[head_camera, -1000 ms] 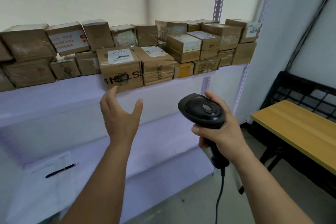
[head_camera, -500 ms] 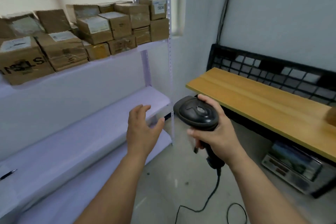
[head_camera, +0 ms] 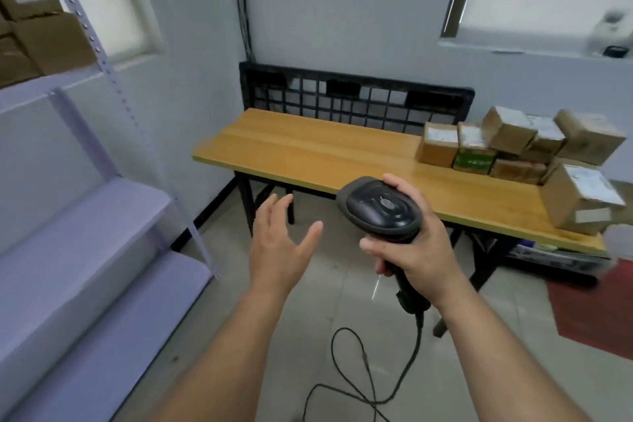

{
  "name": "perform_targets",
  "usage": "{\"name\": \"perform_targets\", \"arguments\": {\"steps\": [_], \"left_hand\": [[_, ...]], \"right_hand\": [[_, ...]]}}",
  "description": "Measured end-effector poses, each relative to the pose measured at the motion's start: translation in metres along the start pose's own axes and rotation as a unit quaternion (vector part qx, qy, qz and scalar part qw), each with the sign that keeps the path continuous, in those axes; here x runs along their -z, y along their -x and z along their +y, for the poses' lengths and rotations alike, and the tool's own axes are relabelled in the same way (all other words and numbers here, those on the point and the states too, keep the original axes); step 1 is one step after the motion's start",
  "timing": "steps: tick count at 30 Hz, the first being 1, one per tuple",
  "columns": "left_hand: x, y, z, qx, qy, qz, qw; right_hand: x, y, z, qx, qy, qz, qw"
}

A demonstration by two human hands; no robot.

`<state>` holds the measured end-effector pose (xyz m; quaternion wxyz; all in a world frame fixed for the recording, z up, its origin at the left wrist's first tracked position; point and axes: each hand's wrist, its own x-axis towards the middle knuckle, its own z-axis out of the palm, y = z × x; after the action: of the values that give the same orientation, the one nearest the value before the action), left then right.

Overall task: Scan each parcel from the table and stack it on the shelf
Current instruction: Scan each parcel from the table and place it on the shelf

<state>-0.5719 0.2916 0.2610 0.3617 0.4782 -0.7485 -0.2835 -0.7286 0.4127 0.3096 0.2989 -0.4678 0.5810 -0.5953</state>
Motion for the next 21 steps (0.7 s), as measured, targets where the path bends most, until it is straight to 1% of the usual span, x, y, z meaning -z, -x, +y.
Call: {"name": "perform_targets", "arguments": {"steps": [5, 13, 21], "left_hand": [[-0.059, -0.020, 0.025, -0.015, 0.019, -0.051, 0.998], [-0.142, -0.070, 0.074, -0.029, 0.028, -0.152, 0.988], [-0.221, -0.107, 0.115, -0.073, 0.044, -0.227, 0.970]], "right_hand": [[0.050, -0.009, 0.014, -0.020, 0.027, 0.059, 0.998], [0.127, -0.042, 0.033, -0.056, 0.054, 0.130, 0.988], [0.193, -0.059, 0.049, -0.097, 0.065, 0.209, 0.971]]}}
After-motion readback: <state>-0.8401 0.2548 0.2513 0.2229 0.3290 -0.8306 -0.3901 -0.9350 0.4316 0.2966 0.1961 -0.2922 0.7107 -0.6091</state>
